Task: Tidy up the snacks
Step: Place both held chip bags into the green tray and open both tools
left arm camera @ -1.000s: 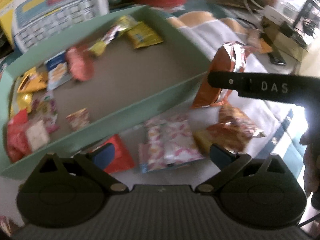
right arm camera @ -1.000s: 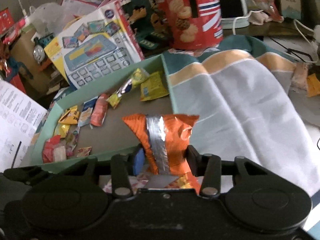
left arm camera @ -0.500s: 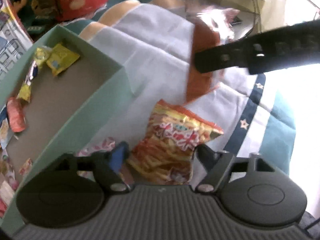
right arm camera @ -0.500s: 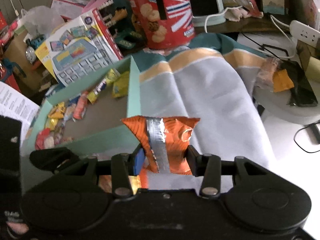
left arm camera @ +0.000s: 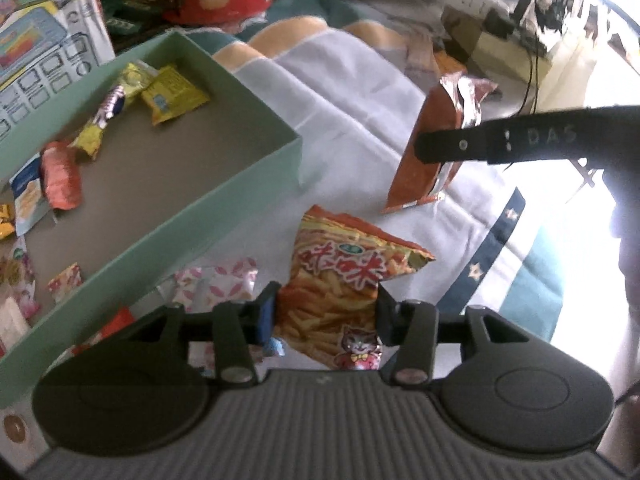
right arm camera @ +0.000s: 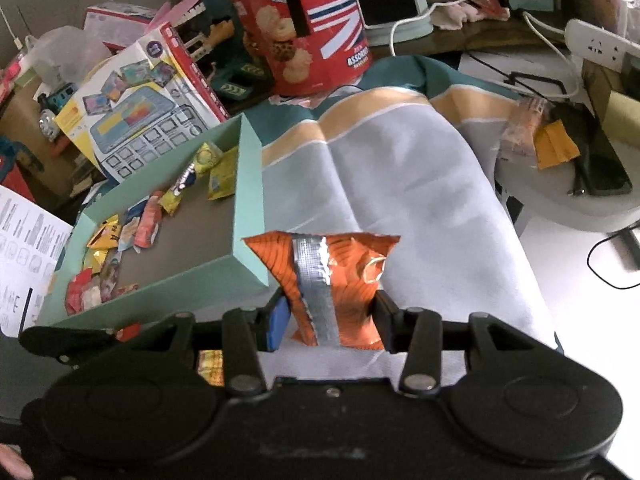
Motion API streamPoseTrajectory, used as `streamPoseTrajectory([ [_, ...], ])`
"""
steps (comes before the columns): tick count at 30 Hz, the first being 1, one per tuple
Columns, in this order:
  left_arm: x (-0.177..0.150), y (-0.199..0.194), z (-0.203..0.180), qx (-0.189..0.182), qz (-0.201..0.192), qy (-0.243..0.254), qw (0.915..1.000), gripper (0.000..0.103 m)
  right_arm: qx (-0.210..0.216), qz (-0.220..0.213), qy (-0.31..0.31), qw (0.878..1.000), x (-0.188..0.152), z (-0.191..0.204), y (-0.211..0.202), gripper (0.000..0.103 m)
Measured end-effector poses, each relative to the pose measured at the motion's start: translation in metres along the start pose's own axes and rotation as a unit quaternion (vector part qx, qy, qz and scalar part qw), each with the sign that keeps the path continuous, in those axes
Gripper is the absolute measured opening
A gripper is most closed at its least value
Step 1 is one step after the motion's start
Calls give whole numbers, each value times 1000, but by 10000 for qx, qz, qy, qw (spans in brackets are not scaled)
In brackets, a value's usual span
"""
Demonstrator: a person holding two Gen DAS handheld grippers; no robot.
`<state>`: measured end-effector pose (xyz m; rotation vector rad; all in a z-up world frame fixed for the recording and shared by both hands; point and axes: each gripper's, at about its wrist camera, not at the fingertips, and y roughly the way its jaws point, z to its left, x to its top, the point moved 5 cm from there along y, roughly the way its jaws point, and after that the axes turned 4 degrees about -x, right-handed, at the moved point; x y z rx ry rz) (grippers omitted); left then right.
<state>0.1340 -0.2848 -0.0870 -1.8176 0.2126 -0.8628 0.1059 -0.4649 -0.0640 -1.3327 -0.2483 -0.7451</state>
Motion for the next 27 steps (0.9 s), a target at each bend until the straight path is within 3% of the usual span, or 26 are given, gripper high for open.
streamPoseTrajectory([
  [7, 12, -52, 31, 61, -541, -495, 9973, 47, 233, -108, -172, 9995, 25, 24, -21, 44],
  [14, 29, -82, 100, 674, -946, -1133, 9867, 47, 671, 9, -686, 9954, 69, 83, -15, 44],
  [19, 38, -81, 134, 840, -1006, -1352, 9821, 47, 844, 570, -851, 9911, 91, 120, 21, 44],
  [27, 40, -56, 163, 792, -898, -1615, 9796, 47, 483, 1467, -1389, 9782, 90, 153, 72, 44],
])
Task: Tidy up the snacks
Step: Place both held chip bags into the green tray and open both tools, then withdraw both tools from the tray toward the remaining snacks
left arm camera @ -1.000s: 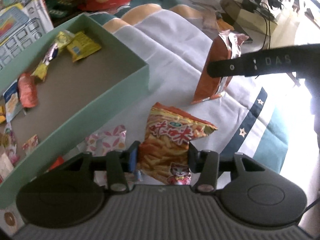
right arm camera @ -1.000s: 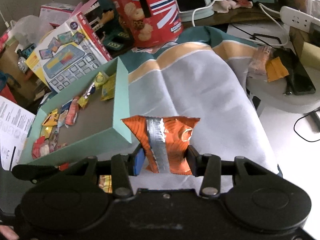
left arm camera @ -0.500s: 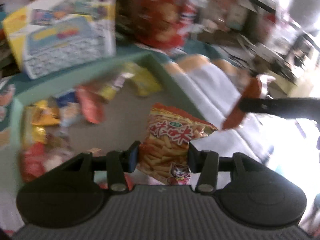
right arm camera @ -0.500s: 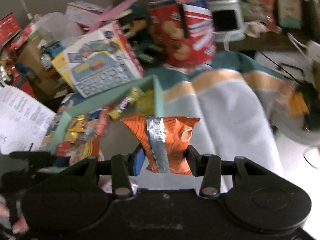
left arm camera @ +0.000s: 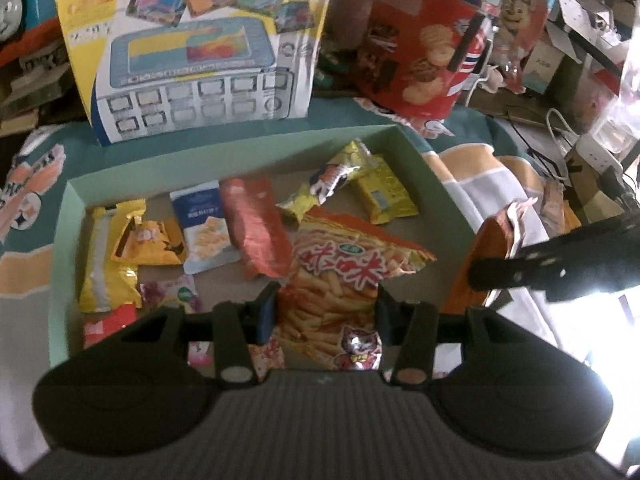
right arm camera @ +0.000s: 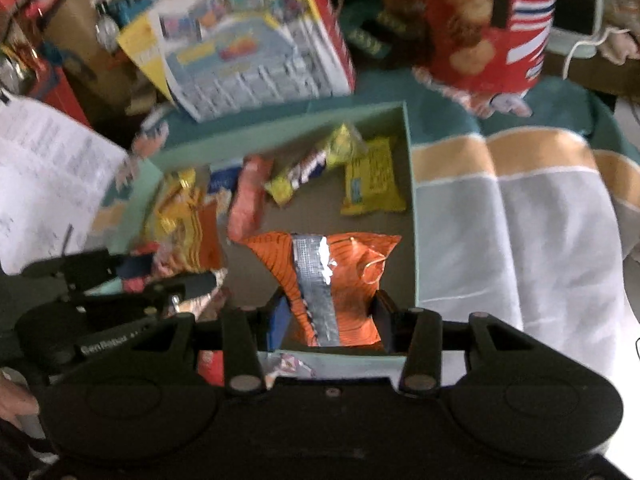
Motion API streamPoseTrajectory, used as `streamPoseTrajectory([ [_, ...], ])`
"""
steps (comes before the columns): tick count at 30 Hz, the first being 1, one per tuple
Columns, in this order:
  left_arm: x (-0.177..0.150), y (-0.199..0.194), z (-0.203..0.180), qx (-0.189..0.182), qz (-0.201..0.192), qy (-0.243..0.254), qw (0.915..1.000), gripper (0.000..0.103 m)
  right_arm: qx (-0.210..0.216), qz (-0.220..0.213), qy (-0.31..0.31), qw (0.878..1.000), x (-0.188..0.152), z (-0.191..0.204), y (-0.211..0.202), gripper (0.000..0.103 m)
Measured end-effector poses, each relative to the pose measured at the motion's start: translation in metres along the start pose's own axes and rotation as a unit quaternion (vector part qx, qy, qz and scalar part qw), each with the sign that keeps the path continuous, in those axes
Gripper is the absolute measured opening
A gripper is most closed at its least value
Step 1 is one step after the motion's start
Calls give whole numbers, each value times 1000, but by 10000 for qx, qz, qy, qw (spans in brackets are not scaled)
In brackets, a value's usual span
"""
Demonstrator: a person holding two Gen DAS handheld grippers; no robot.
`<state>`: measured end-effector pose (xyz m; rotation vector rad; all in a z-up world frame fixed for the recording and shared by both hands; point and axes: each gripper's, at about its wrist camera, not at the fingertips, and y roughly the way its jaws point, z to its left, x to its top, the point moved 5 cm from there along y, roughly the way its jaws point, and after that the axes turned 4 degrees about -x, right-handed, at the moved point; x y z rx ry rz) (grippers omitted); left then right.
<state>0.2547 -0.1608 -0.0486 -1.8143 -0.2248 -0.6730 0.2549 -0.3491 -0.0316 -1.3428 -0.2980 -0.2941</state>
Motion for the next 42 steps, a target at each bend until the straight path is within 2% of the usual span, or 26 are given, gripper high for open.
streamPoseTrajectory([
  [3, 2, 11, 3, -42, 68, -48, 10000, 47, -205, 199, -34, 9996, 5, 3, 18, 45],
  [5, 3, 21, 2, -44, 126, -28, 9999, 47, -264, 187, 59, 9995, 6, 4, 25, 50],
  [7, 7, 30, 0, -37, 158, -10, 9999, 47, -368, -15, 169, 9992, 6, 2, 23, 65],
  [9, 14, 40, -4, -22, 134, -6, 9999, 50, -386, -351, 297, 9982, 8, 1, 18, 90],
  [10, 18, 45, -6, -15, 120, -1, 9999, 62, -360, -494, 360, 9975, 9, 0, 16, 92],
  [13, 28, 59, -9, 136, 56, 47, 9999, 82, -377, -728, 494, 9954, 8, -5, 9, 94],
  [15, 31, 65, -7, 278, 47, -23, 9996, 88, -403, -771, 579, 9945, 6, -10, 9, 97],
  [24, 23, 52, -6, 285, 97, 74, 9995, 95, -206, -793, 763, 9937, -6, -16, 2, 98],
  [31, 12, 14, -6, 305, -86, 82, 9995, 101, -179, -1026, 760, 9916, -18, -6, -22, 103],
  [37, -15, -24, -2, 311, -162, -30, 9994, 103, -79, -1066, 873, 9904, -47, 2, -37, 103],
  [42, -49, -45, 2, 321, -23, -124, 9994, 103, 16, -933, 1058, 9900, -80, 6, -38, 103],
])
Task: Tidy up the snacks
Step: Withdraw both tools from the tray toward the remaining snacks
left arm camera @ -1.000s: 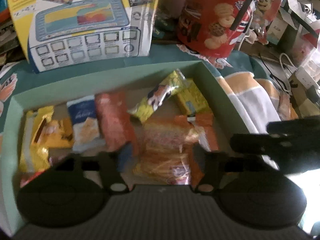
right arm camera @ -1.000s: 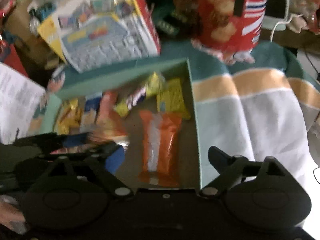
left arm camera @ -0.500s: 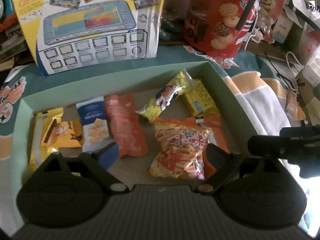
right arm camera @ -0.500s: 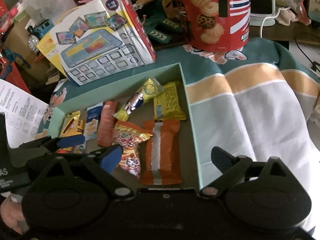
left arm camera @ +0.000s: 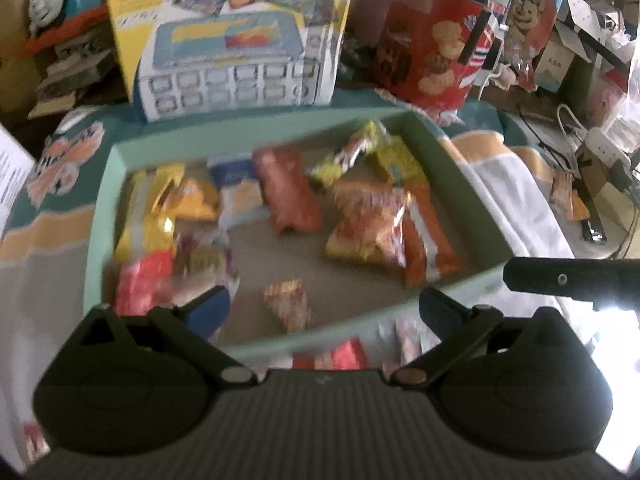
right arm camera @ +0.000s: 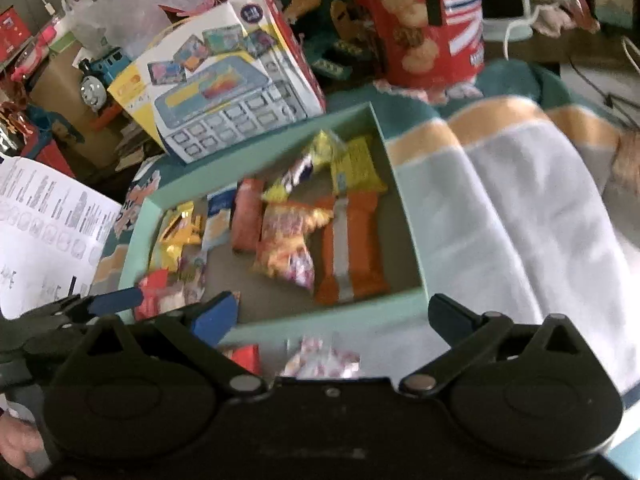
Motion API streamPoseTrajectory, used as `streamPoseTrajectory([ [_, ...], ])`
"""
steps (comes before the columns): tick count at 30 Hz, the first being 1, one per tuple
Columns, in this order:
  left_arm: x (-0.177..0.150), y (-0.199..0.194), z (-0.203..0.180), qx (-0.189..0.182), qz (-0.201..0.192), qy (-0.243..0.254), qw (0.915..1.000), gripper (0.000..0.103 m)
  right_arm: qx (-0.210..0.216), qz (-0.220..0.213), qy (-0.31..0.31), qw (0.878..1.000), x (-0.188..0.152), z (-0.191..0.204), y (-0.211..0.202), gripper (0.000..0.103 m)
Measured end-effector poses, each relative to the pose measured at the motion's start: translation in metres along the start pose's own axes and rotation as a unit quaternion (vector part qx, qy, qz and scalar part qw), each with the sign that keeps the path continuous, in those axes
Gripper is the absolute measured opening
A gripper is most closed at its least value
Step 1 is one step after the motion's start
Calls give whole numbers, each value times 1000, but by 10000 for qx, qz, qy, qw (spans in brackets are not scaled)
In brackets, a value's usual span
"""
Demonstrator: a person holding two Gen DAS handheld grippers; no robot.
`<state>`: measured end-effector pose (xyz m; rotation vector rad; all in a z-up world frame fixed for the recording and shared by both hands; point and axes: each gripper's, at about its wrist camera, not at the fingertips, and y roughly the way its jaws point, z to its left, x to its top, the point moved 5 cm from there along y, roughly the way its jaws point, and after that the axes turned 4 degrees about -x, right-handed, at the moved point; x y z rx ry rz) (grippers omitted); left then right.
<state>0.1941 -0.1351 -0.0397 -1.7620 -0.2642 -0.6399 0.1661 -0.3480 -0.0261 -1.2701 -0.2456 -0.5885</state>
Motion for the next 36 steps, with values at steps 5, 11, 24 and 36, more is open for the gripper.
streamPoseTrajectory([
  [5, -39, -12, -5, -170, 335, 70, 9993, 103, 42, 76, 175, 9998, -29, -8, -11, 103],
  [11, -93, -11, -24, -451, 1001, 114, 9939, 103, 110, 109, 397, 9991, -64, -16, -22, 103],
  [24, -147, 7, -56, -398, 1456, 181, 9884, 88, 143, 135, 979, 9950, -130, -40, -24, 99],
  [36, -138, 1, -25, 458, 772, 620, 9940, 46, 69, 97, 1105, 9938, -131, -43, -13, 89],
])
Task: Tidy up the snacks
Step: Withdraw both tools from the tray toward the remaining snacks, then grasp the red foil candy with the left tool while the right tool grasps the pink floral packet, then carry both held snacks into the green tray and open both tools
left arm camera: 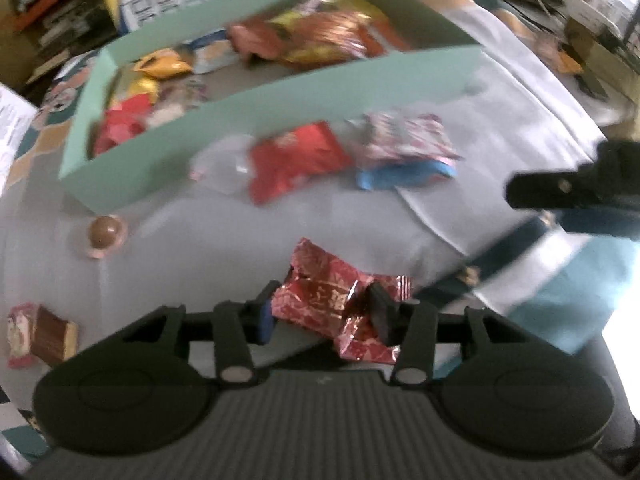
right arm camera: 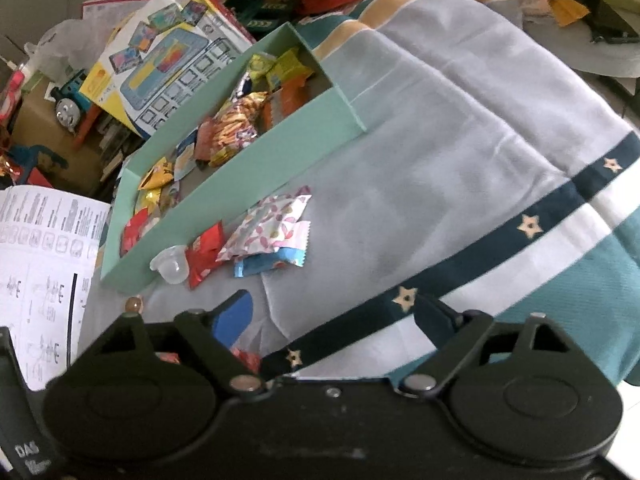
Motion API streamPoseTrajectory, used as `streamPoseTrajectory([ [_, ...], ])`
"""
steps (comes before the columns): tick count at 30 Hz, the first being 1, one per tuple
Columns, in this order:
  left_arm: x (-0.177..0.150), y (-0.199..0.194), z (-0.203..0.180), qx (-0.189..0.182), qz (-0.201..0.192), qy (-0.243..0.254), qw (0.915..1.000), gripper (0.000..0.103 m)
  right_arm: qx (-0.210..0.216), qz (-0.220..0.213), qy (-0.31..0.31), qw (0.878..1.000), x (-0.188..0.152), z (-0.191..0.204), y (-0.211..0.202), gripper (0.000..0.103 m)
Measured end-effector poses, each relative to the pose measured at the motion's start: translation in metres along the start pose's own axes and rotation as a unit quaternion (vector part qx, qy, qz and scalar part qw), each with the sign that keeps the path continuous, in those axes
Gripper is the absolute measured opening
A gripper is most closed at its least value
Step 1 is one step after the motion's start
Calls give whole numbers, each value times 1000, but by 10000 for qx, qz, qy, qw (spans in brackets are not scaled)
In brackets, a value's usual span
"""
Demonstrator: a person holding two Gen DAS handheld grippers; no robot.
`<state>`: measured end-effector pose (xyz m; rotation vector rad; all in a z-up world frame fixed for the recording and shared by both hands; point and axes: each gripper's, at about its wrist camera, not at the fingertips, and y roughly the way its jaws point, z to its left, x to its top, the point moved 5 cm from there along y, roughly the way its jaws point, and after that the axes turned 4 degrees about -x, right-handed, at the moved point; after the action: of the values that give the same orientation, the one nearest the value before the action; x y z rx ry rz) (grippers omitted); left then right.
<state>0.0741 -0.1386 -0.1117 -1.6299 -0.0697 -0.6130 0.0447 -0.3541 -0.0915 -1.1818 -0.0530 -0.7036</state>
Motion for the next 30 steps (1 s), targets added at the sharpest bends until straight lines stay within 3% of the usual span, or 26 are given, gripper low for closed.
streamPoseTrajectory([
  [5, 7, 2, 27, -98, -80, -452, 9989, 48, -21, -61, -165, 9998, 13, 21, 8, 89],
  [9, 11, 0, 44, -220, -209, -636, 9975, 56, -87, -134, -407, 9990, 24, 40, 17, 87],
  [13, 9, -3, 57, -287, -306, -761, 9962, 70, -271, -179, -779, 9964, 37, 59, 32, 85],
  [19, -1, -3, 61, -461, -165, -785, 9957, 74, -617, -39, -1193, 9909, 47, 84, 66, 79],
  [22, -4, 2, 61, -532, -74, -818, 9952, 75, -675, 113, -1307, 9891, 40, 88, 79, 67],
  [24, -4, 6, 60, -574, -52, -827, 9949, 76, -820, -56, -1671, 9825, 34, 94, 79, 50],
  [25, -3, 8, 58, -588, -45, -804, 9950, 76, -827, -103, -1757, 9809, 32, 95, 78, 46],
  [27, -2, 10, 55, -555, -76, -717, 9958, 77, -706, -93, -1620, 9842, 32, 92, 76, 36],
  [29, 0, 11, 50, -575, -112, -621, 9963, 72, -671, -130, -1503, 9863, 33, 85, 72, 34],
  [30, 0, 11, 48, -571, -144, -551, 9967, 62, -663, -136, -1444, 9872, 33, 82, 70, 33],
])
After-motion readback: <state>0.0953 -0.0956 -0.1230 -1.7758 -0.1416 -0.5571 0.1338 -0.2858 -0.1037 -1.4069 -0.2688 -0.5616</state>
